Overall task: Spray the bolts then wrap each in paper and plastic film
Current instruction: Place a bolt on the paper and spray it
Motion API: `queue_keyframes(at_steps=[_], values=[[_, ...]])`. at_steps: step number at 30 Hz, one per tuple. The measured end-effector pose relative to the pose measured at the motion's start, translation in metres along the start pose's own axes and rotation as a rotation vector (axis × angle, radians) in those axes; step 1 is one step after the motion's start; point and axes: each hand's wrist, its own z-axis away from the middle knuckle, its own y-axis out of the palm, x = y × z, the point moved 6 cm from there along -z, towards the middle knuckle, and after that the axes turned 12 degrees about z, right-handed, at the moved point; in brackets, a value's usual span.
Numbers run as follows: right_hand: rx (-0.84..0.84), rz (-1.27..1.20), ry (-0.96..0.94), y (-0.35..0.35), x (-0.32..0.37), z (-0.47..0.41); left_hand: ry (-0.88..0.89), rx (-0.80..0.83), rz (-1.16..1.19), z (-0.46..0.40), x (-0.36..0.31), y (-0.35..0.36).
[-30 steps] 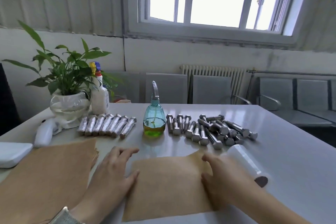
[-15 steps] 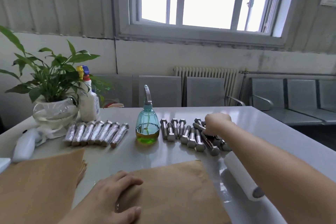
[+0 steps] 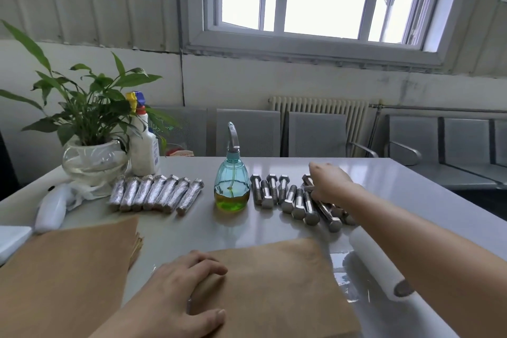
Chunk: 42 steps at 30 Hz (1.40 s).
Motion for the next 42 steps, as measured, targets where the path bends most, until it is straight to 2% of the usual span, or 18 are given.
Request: queue_keyframes(at_steps=[4, 8, 10, 12, 15, 17, 20, 23, 26, 28, 32, 37, 42], values=[[-0.081, -0.240, 0.001, -0.018, -0.012, 0.009, 0.003, 0.006, -0.001, 0.001, 0.000, 0.001], [-0.283, -0.562, 0.062, -0.051, -0.037, 0.021, -0.009, 0.006, 0.020, 0.002, -0.002, 0.000], [-0.326, -0.736, 0.018, -0.071, -0.041, 0.034, -0.016, 0.003, 0.017, 0.003, -0.003, 0.000], [-0.334, -0.780, -0.110, -0.097, -0.031, 0.052, -0.032, 0.003, 0.035, 0.005, -0.003, -0.001], [-0.293, -0.470, -0.443, -0.131, 0.022, 0.086, -0.065, 0.004, 0.086, 0.006, -0.004, -0.002], [-0.144, -0.234, -0.675, -0.129, 0.072, 0.108, -0.080, -0.004, 0.111, 0.006, -0.003, -0.002], [0.094, 0.072, -0.889, -0.097, 0.137, 0.130, -0.099, -0.034, 0.150, 0.008, 0.001, -0.002], [0.141, 0.215, -1.007, -0.066, 0.175, 0.144, -0.079, -0.048, 0.239, 0.008, -0.001, -0.003], [0.106, 0.045, -0.979, -0.050, 0.181, 0.143, -0.072, -0.068, 0.249, 0.007, -0.001, -0.004], [0.121, -0.166, -0.920, -0.044, 0.174, 0.141, -0.085, -0.061, 0.232, 0.008, 0.002, -0.004], [0.156, -0.398, -0.764, -0.025, 0.150, 0.140, -0.111, -0.044, 0.214, 0.009, 0.007, -0.002], [0.093, -0.318, -0.596, -0.006, 0.115, 0.147, -0.144, -0.013, 0.184, 0.010, 0.013, 0.002], [-0.033, -0.282, -0.545, 0.000, 0.114, 0.155, -0.150, -0.014, 0.180, 0.010, 0.016, 0.004]])
